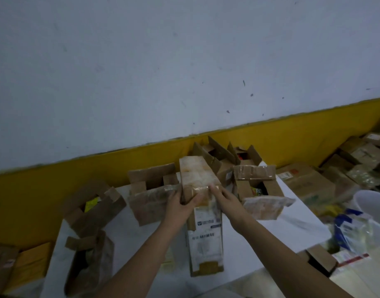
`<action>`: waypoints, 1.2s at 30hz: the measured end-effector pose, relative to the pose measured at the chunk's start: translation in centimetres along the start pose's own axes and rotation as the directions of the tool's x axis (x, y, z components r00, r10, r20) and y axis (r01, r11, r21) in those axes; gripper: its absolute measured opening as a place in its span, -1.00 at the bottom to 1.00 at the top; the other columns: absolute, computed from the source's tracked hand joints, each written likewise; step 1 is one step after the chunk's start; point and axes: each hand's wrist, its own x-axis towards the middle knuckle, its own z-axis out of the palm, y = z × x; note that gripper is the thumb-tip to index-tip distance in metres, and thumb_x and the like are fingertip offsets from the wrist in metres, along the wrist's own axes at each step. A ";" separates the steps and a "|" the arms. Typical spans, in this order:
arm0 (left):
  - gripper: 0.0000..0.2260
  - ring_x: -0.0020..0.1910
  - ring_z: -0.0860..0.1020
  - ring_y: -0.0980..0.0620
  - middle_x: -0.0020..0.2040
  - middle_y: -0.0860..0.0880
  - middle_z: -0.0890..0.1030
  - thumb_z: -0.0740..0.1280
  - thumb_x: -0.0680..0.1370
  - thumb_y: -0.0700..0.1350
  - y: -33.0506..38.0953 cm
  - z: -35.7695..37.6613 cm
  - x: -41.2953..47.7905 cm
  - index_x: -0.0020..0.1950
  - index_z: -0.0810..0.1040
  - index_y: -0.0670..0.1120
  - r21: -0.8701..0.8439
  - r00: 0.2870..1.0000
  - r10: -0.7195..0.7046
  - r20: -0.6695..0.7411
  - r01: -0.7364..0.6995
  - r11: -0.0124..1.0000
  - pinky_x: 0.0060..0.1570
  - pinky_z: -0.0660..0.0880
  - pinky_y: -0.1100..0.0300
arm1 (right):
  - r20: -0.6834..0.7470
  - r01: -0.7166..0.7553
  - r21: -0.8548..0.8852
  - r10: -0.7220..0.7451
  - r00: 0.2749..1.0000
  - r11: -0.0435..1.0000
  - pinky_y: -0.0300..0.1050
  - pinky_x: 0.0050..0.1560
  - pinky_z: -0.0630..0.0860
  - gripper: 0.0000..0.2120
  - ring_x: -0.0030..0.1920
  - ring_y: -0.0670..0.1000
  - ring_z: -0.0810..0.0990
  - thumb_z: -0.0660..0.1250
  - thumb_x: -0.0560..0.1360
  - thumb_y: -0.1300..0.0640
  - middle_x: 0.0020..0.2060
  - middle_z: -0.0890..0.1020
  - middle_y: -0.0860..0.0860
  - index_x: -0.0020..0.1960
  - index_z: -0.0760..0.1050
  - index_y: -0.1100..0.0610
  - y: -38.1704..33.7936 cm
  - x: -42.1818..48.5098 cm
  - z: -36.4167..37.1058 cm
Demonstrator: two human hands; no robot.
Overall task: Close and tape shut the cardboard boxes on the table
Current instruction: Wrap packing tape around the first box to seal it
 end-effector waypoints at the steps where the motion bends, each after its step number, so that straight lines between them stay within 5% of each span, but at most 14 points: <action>1: -0.69 0.16 0.58 0.20 0.22 0.13 0.59 0.43 0.45 0.22 0.9 0.1 -0.1 0.17 0.51 0.27 -0.084 1.000 0.010 -0.003 -0.010 0.996 0.03 0.54 0.30 | 0.025 0.015 0.000 -0.015 1.000 1.000 -0.11 0.07 0.60 -0.66 0.05 -0.04 0.69 0.30 0.56 -0.15 0.05 0.70 0.00 0.22 0.55 0.02 -0.5 -0.1 -0.1; 5: -0.82 0.05 0.60 0.25 0.04 0.24 0.63 0.37 0.52 0.14 2.5 0.3 -0.5 0.10 0.52 0.27 -0.165 0.999 0.035 0.032 -0.029 0.986 -0.12 0.48 0.39 | 0.033 0.044 -0.074 -0.041 0.999 0.996 -0.07 0.09 0.62 -0.65 0.04 -0.04 0.69 0.31 0.56 -0.08 0.04 0.70 -0.01 0.29 0.51 0.04 -0.3 -0.4 -0.7; 9: -0.62 0.13 0.59 0.17 0.16 0.17 0.62 0.37 0.49 0.20 2.4 0.5 -0.4 0.29 0.49 0.19 -0.160 0.997 0.057 0.044 -0.049 0.986 -0.02 0.53 0.31 | 0.018 0.060 -0.081 -0.059 0.998 0.995 -0.17 0.00 0.62 -0.78 0.03 -0.04 0.69 0.27 0.61 0.01 0.00 0.72 -0.04 0.22 0.53 0.02 -0.2 -0.9 -1.2; 14: -0.16 0.36 0.39 0.10 0.44 0.12 0.30 0.48 0.37 0.27 1.7 1.3 0.4 0.52 0.15 0.14 -0.007 0.995 0.046 0.088 -0.045 0.999 0.28 0.49 0.02 | -0.065 -0.006 -0.109 -0.001 0.998 0.994 0.04 0.16 0.56 -0.39 0.11 0.01 0.65 0.20 0.48 -0.42 0.08 0.66 0.01 0.24 0.49 0.04 -0.3 0.7 -2.1; 16: -0.10 0.35 0.38 0.04 0.46 0.04 0.24 0.53 0.37 0.14 1.0 2.3 -0.4 0.54 0.07 0.06 -0.011 0.989 -0.068 0.133 0.070 0.997 0.17 0.54 0.12 | -0.123 -0.098 -0.207 0.074 0.990 0.973 -0.02 0.06 0.60 -0.47 0.03 0.00 0.64 0.26 0.51 -0.32 0.04 0.64 0.03 0.20 0.44 0.11 0.3 1.1 -2.3; 19: -0.37 0.16 0.50 0.07 0.37 -0.04 0.40 0.45 0.49 0.09 -1.1 3.7 -1.9 0.42 0.21 -0.05 -0.106 0.953 -0.253 0.165 0.272 0.956 -0.02 0.52 0.26 | -0.183 -0.262 -0.344 0.209 0.961 0.902 0.06 0.07 0.62 -0.60 -0.02 0.05 0.64 0.38 0.51 -0.09 0.00 0.62 0.08 0.18 0.42 0.15 3.3 1.0 -2.9; 22: -0.60 0.10 0.54 0.13 0.24 0.06 0.50 0.34 0.55 0.15 -3.3 3.9 -2.3 0.28 0.29 0.06 -0.232 0.936 -0.301 0.186 0.339 0.912 0.03 0.52 0.22 | -0.184 -0.276 -0.373 0.221 0.958 0.886 0.09 0.09 0.62 -0.51 -0.01 0.04 0.65 0.38 0.47 -0.16 0.01 0.64 0.05 0.23 0.45 0.15 5.4 0.4 -3.5; 24: -0.67 0.14 0.54 0.11 0.22 0.07 0.54 0.28 0.57 0.20 -4.9 3.2 -2.1 0.26 0.37 0.10 -0.254 0.931 -0.311 0.189 0.353 0.901 0.21 0.50 0.07 | -0.202 -0.243 -0.474 0.164 0.966 0.846 0.08 0.13 0.60 -0.49 0.05 0.03 0.63 0.35 0.50 -0.17 0.07 0.62 0.05 0.28 0.44 0.16 5.0 0.0 -2.9; 26: -0.71 0.17 0.53 0.09 0.20 0.08 0.54 0.26 0.58 0.20 -6.6 2.2 -2.4 0.25 0.42 0.12 -0.204 0.930 -0.333 0.157 0.361 0.910 0.29 0.46 -0.02 | -0.272 -0.143 -0.701 -0.077 0.959 0.699 0.08 0.25 0.53 -0.44 0.24 0.08 0.52 0.35 0.50 -0.13 0.27 0.51 0.09 0.37 0.37 0.16 4.6 -0.4 -1.7; 29: -0.78 0.13 0.57 0.01 0.15 0.03 0.55 0.25 0.63 0.05 -9.6 0.0 -3.8 0.26 0.44 0.05 -0.176 0.928 -0.367 0.064 0.373 0.911 0.23 0.51 0.01 | -0.002 0.191 -0.938 -0.556 0.831 0.290 0.08 0.37 0.42 -0.49 0.41 0.11 0.38 0.35 0.51 0.02 0.42 0.40 0.09 0.41 0.38 0.13 3.1 -2.2 2.4; 31: -0.83 0.10 0.59 -0.04 0.14 -0.04 0.57 0.26 0.63 -0.03 -12.3 -1.9 -5.5 0.21 0.49 0.01 -0.137 0.916 -0.402 -0.024 0.395 0.909 0.13 0.53 0.06 | 0.244 0.430 -0.891 -0.644 0.725 0.146 0.00 0.30 0.45 -0.59 0.35 0.08 0.44 0.32 0.52 0.08 0.36 0.47 0.06 0.35 0.46 0.13 3.3 -3.2 5.9; 33: -0.88 0.08 0.60 -0.08 0.12 -0.08 0.59 0.27 0.62 -0.06 -15.6 -4.0 -7.8 0.13 0.53 -0.02 -0.062 0.879 -0.463 -0.116 0.458 0.887 0.12 0.54 0.04 | 0.404 0.597 -0.789 -0.610 0.682 0.145 -0.09 0.25 0.47 -0.66 0.27 0.03 0.48 0.26 0.55 0.11 0.29 0.52 0.05 0.30 0.50 0.14 5.1 -3.9 9.6; 36: -0.87 -0.03 0.61 -0.12 -0.03 -0.13 0.63 0.25 0.60 -0.08 -20.5 -6.0 -11.9 -0.12 0.52 -0.07 -0.018 0.758 -0.613 -0.222 0.626 0.780 0.08 0.56 0.00 | 0.562 0.660 -0.721 -0.379 0.735 0.210 -0.12 0.10 0.52 -0.68 0.14 0.02 0.54 0.26 0.51 0.14 0.18 0.58 0.04 0.26 0.51 0.13 10.8 -4.7 14.0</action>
